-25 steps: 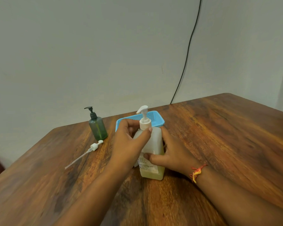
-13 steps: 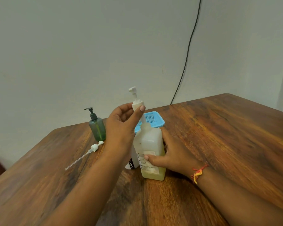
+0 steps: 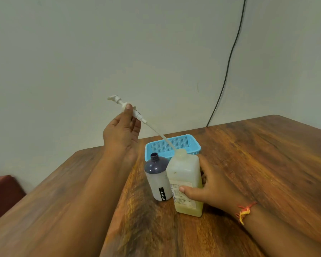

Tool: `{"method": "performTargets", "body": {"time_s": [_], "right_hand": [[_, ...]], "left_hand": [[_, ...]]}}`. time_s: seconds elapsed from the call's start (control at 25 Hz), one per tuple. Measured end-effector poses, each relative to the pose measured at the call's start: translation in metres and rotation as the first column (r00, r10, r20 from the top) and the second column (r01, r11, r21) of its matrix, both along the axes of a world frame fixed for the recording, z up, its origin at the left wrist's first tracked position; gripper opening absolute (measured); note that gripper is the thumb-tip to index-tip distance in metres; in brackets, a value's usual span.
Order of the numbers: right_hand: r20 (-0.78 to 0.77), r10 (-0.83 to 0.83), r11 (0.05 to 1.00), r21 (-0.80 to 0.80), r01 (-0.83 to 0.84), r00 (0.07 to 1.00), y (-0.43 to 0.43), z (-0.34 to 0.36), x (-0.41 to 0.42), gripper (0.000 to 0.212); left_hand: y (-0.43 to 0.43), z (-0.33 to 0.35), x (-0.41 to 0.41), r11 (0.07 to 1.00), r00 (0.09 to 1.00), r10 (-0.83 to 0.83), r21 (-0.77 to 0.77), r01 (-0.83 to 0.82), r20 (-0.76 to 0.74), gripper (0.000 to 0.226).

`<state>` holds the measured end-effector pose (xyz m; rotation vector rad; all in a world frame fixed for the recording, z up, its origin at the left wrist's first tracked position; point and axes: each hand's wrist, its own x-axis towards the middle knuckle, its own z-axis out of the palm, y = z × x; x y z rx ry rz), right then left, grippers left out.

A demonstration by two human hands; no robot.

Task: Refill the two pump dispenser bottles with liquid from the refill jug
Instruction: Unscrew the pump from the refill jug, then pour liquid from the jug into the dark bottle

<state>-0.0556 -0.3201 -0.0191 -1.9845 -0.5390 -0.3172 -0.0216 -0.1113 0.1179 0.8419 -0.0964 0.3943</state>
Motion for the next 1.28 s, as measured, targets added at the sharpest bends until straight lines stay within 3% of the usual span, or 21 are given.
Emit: {"method": "performTargets", "body": {"time_s": [0.16,0.24,0.28,0.36,0.44,0.64,0.76,0.92,1.12,1.2,1.28], "right_hand": [[0.013,0.0,1.0,0.009,0.0,1.0,0.0,-0.001,0.001,0.077],[0.016,-0.008,1.0,0.011,0.007,1.0,0.0,-0.002,0.001,0.074],[0.017,-0.013,1.0,0.013,0.013,1.0,0.001,-0.002,0.001,0.073],[0.016,-0.02,0.999,0.033,0.02,1.0,0.003,-0.003,0.0,0.07],[0.02,-0.027,0.998,0.049,0.026,0.999,0.003,-0.004,0.001,0.07],[0.061,-0.087,0.996,0.022,0.085,0.994,0.0,-0.008,0.007,0.082],[0.07,-0.1,0.995,0.022,0.099,0.992,0.0,-0.009,0.009,0.082],[0.088,-0.128,0.992,0.021,0.127,0.988,0.0,-0.011,0.012,0.085],[0.099,-0.151,0.988,0.029,0.149,0.984,0.005,-0.009,0.01,0.082],[0.102,-0.178,0.984,0.026,0.177,0.979,0.007,-0.008,0.01,0.081],[0.103,-0.217,0.976,0.015,0.216,0.971,0.009,-0.007,0.011,0.081]], "left_hand": [[0.033,0.001,0.009,0.995,0.996,0.08,-0.054,-0.082,-0.041,0.015],[0.05,-0.009,0.012,0.985,0.981,0.161,0.084,-0.152,-0.108,0.016],[0.058,-0.018,0.015,0.954,0.963,0.222,0.237,-0.183,-0.153,0.019],[0.071,-0.044,0.02,0.79,0.912,0.352,0.589,-0.169,-0.211,0.024],[0.074,-0.073,0.021,0.61,0.888,0.405,0.788,-0.087,-0.216,0.026],[0.069,-0.122,0.025,0.175,0.882,0.458,0.984,0.035,-0.112,0.025],[0.068,-0.135,0.028,0.022,0.89,0.449,0.997,0.08,-0.082,0.03],[0.07,-0.142,0.032,-0.054,0.897,0.44,0.996,0.073,-0.042,0.032],[0.076,-0.142,0.036,-0.077,0.902,0.43,0.994,0.081,-0.041,0.041],[0.077,-0.133,0.033,-0.035,0.892,0.442,0.995,-0.091,0.096,0.023],[0.073,-0.124,0.023,0.069,0.88,0.399,0.948,-0.31,0.259,0.012]]}}
